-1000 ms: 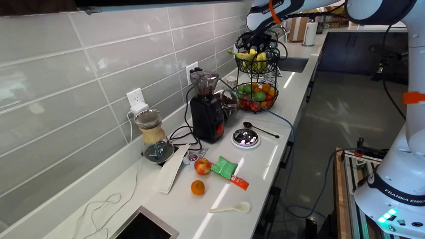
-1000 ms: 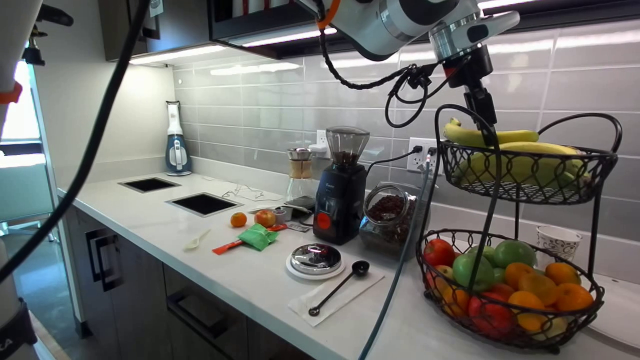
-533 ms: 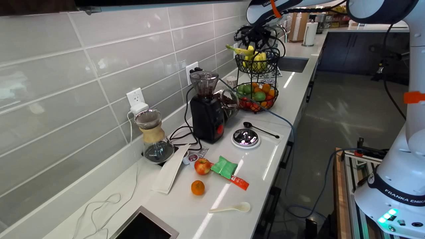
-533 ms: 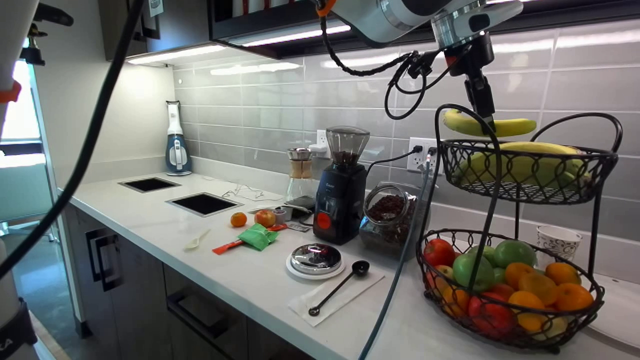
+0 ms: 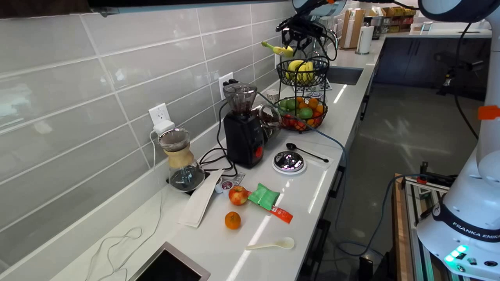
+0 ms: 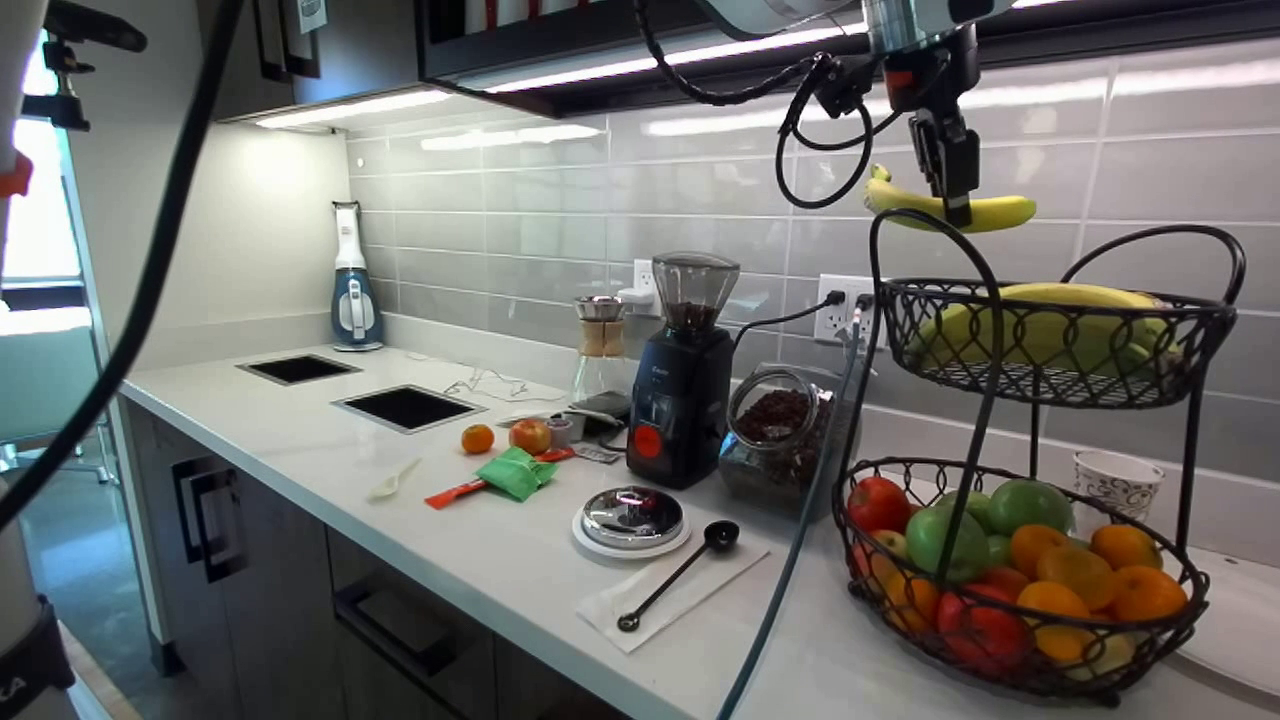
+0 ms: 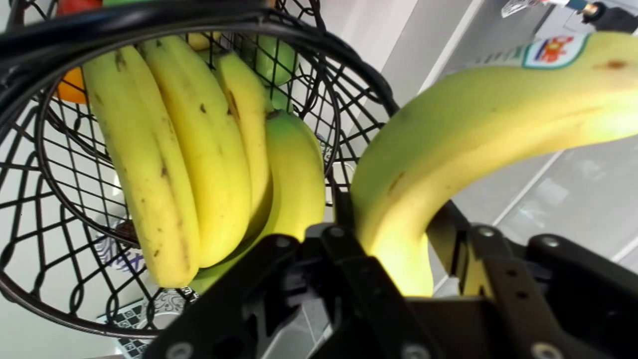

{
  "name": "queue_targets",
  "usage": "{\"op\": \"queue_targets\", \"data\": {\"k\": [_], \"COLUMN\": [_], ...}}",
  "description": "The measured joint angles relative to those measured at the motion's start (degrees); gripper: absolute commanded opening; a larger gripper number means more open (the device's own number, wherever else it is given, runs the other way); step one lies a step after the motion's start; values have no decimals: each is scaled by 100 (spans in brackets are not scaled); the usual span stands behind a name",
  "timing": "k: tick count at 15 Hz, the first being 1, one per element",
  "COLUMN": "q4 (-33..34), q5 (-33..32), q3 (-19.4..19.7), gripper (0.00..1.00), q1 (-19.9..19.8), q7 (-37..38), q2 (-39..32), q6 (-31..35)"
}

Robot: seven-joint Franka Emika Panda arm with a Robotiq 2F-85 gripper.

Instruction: Pick up a banana and place it on the kitchen counter

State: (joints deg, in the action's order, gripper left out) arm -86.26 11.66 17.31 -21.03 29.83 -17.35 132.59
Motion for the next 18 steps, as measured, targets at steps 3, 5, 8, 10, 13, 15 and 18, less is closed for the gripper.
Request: {"op": "queue_targets", "data": {"k": [3, 5, 8, 10, 13, 15, 18], "q4": [-103, -190, -238, -309, -501, -726, -862], "q5": [379, 600, 797, 799, 779, 690, 577], "q3": [-98, -184, -294, -357, -435, -475, -486], "gripper": [16, 16, 16, 16, 16, 16, 41], "q1": [-31, -45, -43, -22, 80, 176, 276], "q7": [-827, -1377, -2160, -2651, -3268, -3599, -3683], "q2": [160, 289, 499, 645, 859, 1028, 1116], "q6": [-9, -144, -774, -1014, -1332, -1489, -1551]}}
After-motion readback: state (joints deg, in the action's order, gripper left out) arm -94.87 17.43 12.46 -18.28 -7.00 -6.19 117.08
